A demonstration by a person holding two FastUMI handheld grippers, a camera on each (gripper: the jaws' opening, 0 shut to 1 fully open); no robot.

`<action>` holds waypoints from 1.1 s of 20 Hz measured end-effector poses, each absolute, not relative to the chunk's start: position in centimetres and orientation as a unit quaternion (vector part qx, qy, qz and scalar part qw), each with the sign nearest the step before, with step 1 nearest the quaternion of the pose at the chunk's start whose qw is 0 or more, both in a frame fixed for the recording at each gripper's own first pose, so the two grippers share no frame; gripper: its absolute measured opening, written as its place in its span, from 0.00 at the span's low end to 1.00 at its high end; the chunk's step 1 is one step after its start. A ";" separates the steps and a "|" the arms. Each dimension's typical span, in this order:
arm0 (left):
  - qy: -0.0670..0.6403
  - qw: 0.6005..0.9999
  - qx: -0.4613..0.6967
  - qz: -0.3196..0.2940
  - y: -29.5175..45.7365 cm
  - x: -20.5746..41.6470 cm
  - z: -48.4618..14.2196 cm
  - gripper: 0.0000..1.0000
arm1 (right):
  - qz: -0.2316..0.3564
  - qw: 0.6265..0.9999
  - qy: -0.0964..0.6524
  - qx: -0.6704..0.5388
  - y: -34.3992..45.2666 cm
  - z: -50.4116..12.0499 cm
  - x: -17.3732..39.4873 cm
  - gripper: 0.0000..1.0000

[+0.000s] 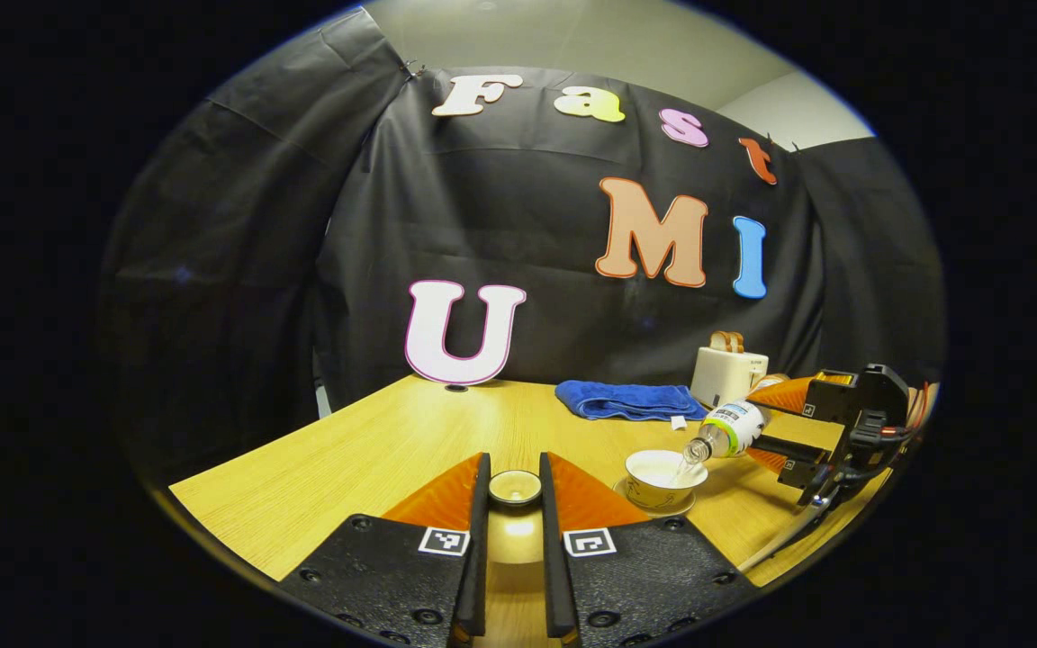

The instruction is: Open the teacup lid with one hand, grasp the water bottle and pour water into the teacup with the other hand; after pouring, place the water bottle on the coaster and then close the teacup lid.

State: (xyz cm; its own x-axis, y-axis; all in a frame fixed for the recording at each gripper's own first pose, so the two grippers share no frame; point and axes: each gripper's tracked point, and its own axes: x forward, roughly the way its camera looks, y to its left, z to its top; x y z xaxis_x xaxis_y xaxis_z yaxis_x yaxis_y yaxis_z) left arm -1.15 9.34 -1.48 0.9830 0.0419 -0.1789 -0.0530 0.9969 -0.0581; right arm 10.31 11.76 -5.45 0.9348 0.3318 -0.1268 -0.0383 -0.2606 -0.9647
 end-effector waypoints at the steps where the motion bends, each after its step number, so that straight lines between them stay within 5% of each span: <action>1: 0.088 0.995 -0.031 0.022 9.2 -1.2 -1.4 0.23 | 0.156 0.594 -0.094 -0.783 11.8 -5.5 10.3 0.69; 13: 0.087 0.996 -0.035 0.014 8.7 -1.1 -1.5 0.23 | 0.165 0.528 -0.100 -0.827 12.5 -5.0 11.0 0.70; 22: 0.088 0.995 -0.032 0.017 8.9 -1.2 -1.4 0.23 | 0.175 0.544 -0.084 -0.816 12.4 -5.2 10.8 0.70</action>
